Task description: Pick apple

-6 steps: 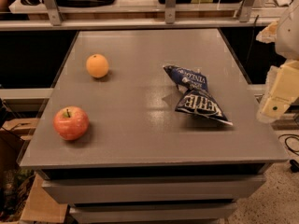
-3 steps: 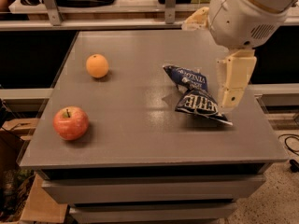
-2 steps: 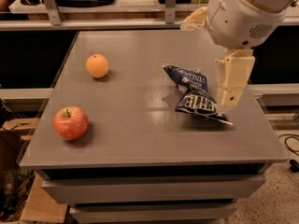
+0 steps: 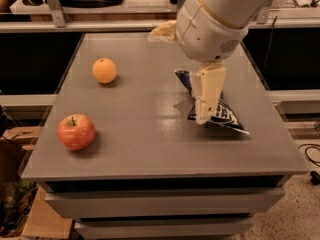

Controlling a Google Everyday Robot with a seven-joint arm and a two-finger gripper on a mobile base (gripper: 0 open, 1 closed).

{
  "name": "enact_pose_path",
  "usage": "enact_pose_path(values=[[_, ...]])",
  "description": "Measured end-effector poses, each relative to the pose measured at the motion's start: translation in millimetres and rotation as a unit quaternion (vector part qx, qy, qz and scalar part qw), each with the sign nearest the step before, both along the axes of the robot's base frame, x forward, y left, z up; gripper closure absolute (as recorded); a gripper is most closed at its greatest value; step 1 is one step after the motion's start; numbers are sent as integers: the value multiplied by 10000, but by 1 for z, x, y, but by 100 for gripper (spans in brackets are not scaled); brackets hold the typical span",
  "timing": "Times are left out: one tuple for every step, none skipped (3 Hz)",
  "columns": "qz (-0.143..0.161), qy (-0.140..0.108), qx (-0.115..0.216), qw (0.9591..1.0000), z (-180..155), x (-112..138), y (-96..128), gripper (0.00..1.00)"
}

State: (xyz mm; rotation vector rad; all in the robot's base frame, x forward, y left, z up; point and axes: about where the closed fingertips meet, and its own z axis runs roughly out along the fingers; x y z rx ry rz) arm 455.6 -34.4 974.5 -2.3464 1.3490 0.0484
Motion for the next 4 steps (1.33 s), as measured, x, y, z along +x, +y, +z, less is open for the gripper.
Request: enact_pose_path(values=[[881,9,199,9959,-6,-1,47,0],[1648,64,299,9858,-13,-6,91,0],[2251,231,373,9733,-28,-10,127,0],[2563,371,326,9653,-48,-11,151,0]])
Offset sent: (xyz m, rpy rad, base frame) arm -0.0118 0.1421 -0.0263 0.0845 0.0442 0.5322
